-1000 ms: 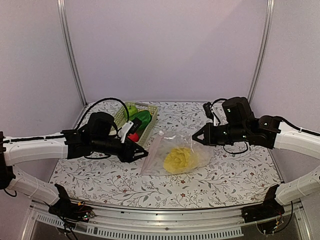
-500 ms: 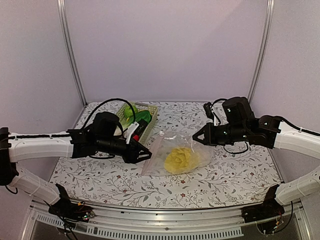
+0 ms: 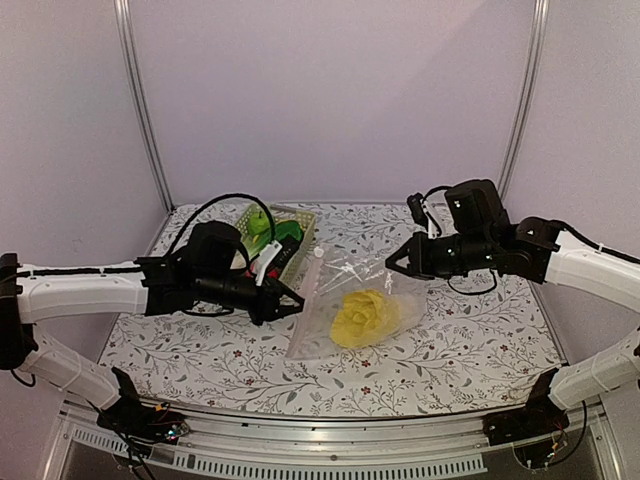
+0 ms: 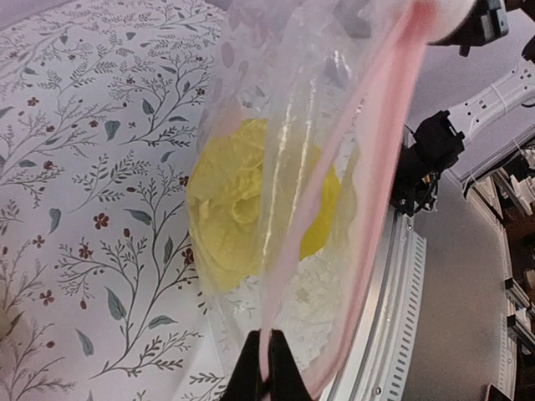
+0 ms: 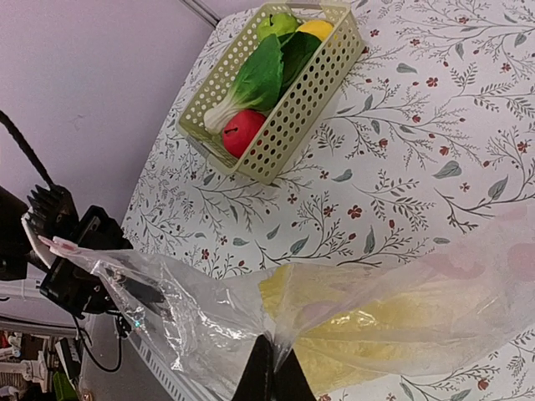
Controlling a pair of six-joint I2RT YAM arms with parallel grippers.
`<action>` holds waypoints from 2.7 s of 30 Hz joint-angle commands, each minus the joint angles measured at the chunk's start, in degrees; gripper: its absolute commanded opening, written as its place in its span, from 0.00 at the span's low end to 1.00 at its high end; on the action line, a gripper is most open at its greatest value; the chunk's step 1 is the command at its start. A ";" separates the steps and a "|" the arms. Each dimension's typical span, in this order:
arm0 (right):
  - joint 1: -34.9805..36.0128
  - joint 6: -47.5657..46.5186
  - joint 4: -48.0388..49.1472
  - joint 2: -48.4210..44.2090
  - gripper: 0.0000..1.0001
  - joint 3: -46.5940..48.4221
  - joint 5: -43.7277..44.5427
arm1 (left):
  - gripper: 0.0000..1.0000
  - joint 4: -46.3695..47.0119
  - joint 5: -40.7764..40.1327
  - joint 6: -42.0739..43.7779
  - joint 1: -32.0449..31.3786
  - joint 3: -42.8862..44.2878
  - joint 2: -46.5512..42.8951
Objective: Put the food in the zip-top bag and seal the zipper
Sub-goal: Adjust the zipper food storage bag at the center of the board.
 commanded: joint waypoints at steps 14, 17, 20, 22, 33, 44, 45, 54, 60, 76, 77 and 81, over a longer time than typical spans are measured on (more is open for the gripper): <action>-1.97 -7.04 -5.70 13.92 0.70 15.21 4.88 | 0.00 9.25 -8.84 -22.66 -4.11 -3.28 -6.41; -0.55 -6.39 -6.82 9.39 0.83 12.90 7.85 | 0.00 10.50 -10.54 -25.77 -4.21 -3.46 -6.72; 1.50 -5.64 -9.70 3.32 0.86 11.03 13.87 | 0.00 12.40 -10.88 -28.12 -4.39 -3.25 -6.91; 3.15 -4.49 -11.36 -0.13 0.86 9.78 16.55 | 0.00 13.33 -10.70 -29.07 -4.58 -2.76 -6.73; 17.17 2.73 -9.88 -3.65 0.73 9.96 21.60 | 0.00 12.72 -10.43 -29.25 -5.88 0.19 -5.52; 23.93 2.84 -7.57 9.10 0.57 16.54 20.80 | 0.00 10.27 -11.94 -28.50 -6.22 0.63 -5.95; 24.09 3.07 -7.37 10.12 0.54 16.58 20.48 | 0.00 10.15 -11.92 -28.49 -6.25 0.60 -5.96; 24.48 4.23 -5.05 15.02 0.45 18.19 19.10 | 0.00 10.82 -11.56 -28.73 -6.35 0.58 -5.52; 24.88 4.51 -5.81 16.07 0.55 19.60 19.31 | 0.00 10.59 -11.85 -28.64 -6.44 0.50 -5.47; 25.80 4.76 -15.80 21.13 0.38 25.17 30.48 | 0.00 10.40 -11.46 -28.32 -6.71 1.35 -4.93; 25.83 4.74 -15.76 21.32 0.34 25.28 30.54 | 0.00 10.33 -11.45 -28.29 -6.76 1.36 -4.91; 25.87 5.24 -15.92 20.82 0.15 24.73 31.48 | 0.00 9.06 -12.18 -27.67 -6.74 1.46 -5.54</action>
